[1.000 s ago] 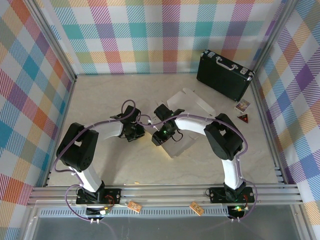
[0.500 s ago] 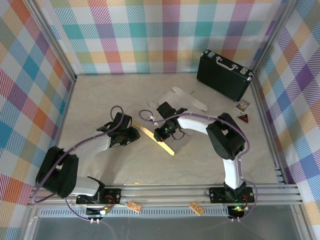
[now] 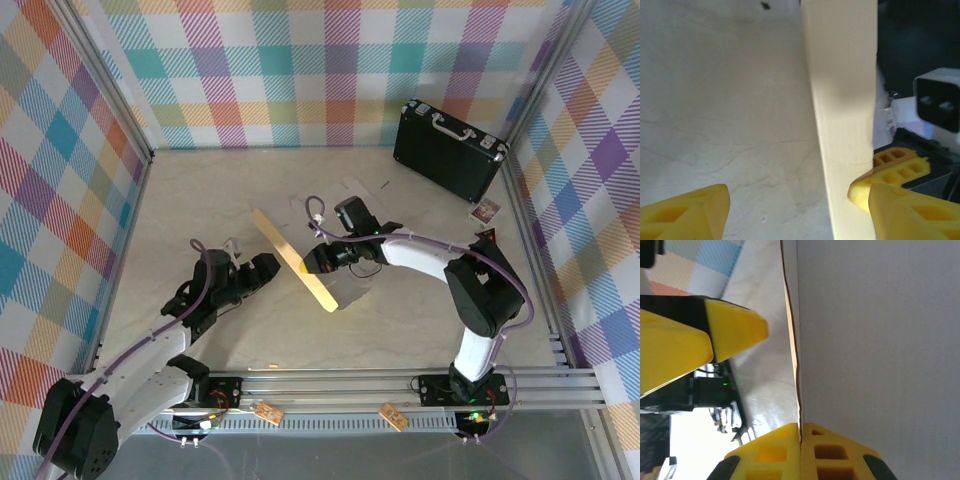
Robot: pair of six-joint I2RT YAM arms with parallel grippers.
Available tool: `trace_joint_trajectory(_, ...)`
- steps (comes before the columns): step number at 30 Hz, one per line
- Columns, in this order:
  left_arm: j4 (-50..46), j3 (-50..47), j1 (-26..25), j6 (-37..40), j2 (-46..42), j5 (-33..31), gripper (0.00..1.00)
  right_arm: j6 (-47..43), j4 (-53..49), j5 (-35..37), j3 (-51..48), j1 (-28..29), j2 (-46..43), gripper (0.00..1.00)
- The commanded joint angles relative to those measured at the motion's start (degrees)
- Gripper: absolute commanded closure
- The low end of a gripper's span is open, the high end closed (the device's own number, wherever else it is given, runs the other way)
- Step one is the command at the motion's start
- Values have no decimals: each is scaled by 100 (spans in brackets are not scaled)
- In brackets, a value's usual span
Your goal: Fold the paper box
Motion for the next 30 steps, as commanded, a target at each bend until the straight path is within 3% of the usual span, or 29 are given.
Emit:
trace_joint_trajectory(1, 953, -260, 47, -217, -257, 126, 28, 512, 756, -805, -196, 3, -145, 100)
trace_joint_trajectory(6, 1355, -299, 40, -346, -173, 134, 29, 621, 986, -1056, -237, 3, -43, 100)
trace_joint_trajectory(10, 1609, -189, 32, -430, 268, 321, 36, 840, 1276, -1429, -255, 6, 108, 100)
trace_joint_trajectory(18, 1949, -150, -15, -595, 657, 382, 60, 747, 1102, -1528, -190, 3, 205, 100)
trace_joint_trajectory(26, 1324, 24, -24, -489, 442, 294, 92, 629, 917, -1476, -115, 3, 259, 100)
trace_joint_trajectory(30, 1127, 116, -23, -456, 363, 345, 100, 572, 819, -1437, -90, 3, 256, 99)
